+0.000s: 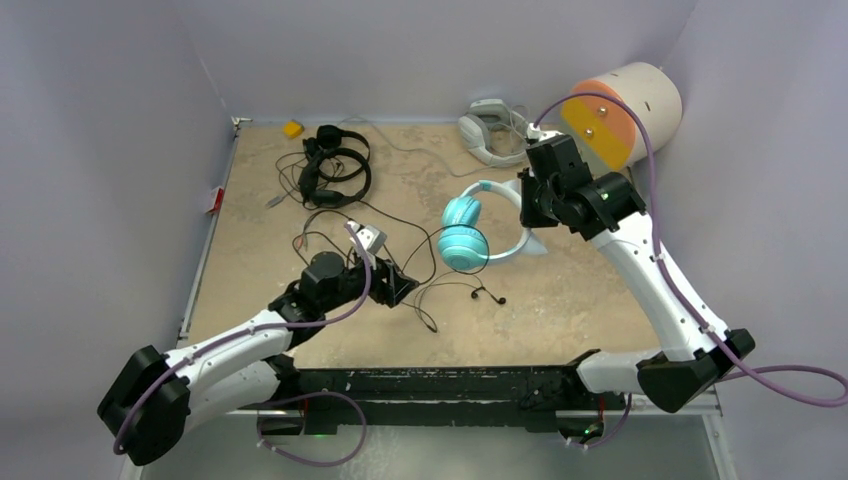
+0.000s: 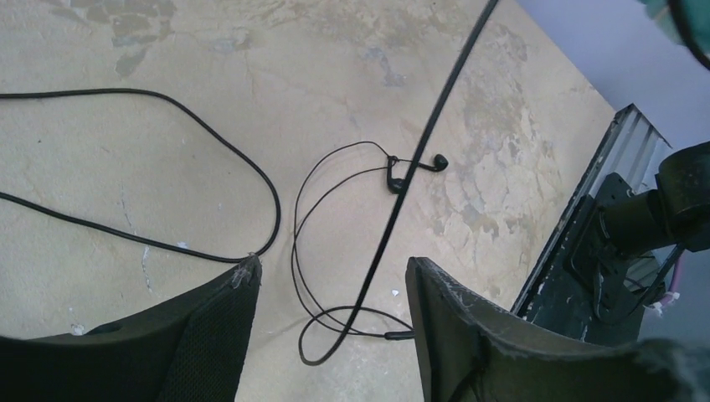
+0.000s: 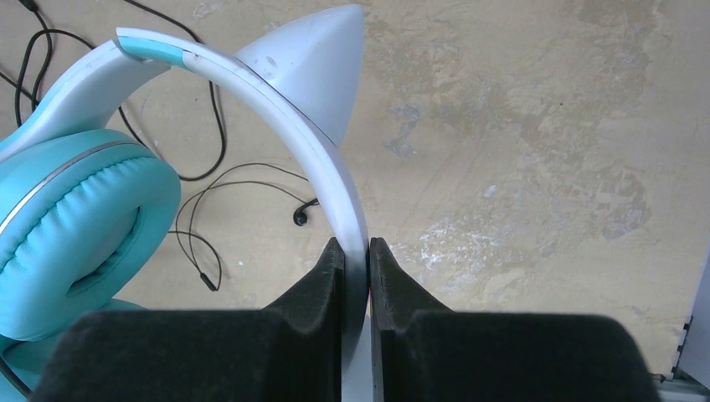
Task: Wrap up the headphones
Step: Wrap the headphones cable around the headphones.
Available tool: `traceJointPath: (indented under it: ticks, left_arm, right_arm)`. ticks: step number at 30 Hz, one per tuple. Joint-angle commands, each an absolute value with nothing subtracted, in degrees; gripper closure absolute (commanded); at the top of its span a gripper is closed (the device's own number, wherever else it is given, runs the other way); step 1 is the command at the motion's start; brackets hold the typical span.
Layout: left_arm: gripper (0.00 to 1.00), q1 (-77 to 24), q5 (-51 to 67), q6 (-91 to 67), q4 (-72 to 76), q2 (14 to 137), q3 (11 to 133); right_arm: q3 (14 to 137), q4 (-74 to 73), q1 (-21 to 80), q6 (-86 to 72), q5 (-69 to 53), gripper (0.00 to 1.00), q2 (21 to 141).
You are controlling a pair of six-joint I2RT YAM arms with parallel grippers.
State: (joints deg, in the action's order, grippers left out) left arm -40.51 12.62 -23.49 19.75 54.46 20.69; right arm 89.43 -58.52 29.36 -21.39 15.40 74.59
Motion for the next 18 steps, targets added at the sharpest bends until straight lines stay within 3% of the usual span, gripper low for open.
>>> traceJointPath:
  ticks: [1,4,6,11,18]
  left_arm:
    - [0.44,-40.3,11.52,-24.79,23.47,56.26,20.18]
    - [0.72,-40.3,10.71,-24.86,23.55,57.22,20.13]
    - [0.98,-40.26,9.49,-25.23,23.13,57.67,20.16]
    - [1.0,-40.26,4.16,-25.14,19.06,56.81,23.64]
    - [1.0,-40.31,0.1,-17.3,7.38,57.35,43.59]
  right_arm:
    - [92.64,-57.22,29.55,-21.95,13.62,1.0,73.56]
    - [92.47,-57.15,29.55,-22.04,13.47,1.0,73.41]
    - [92.48,-57.13,29.61,-22.19,13.3,1.0,73.35]
    - [92.28,-56.76,29.62,-20.61,13.2,1.0,72.78]
    - [85.51,-54.64,29.69,-18.42,10.27,1.0,71.56]
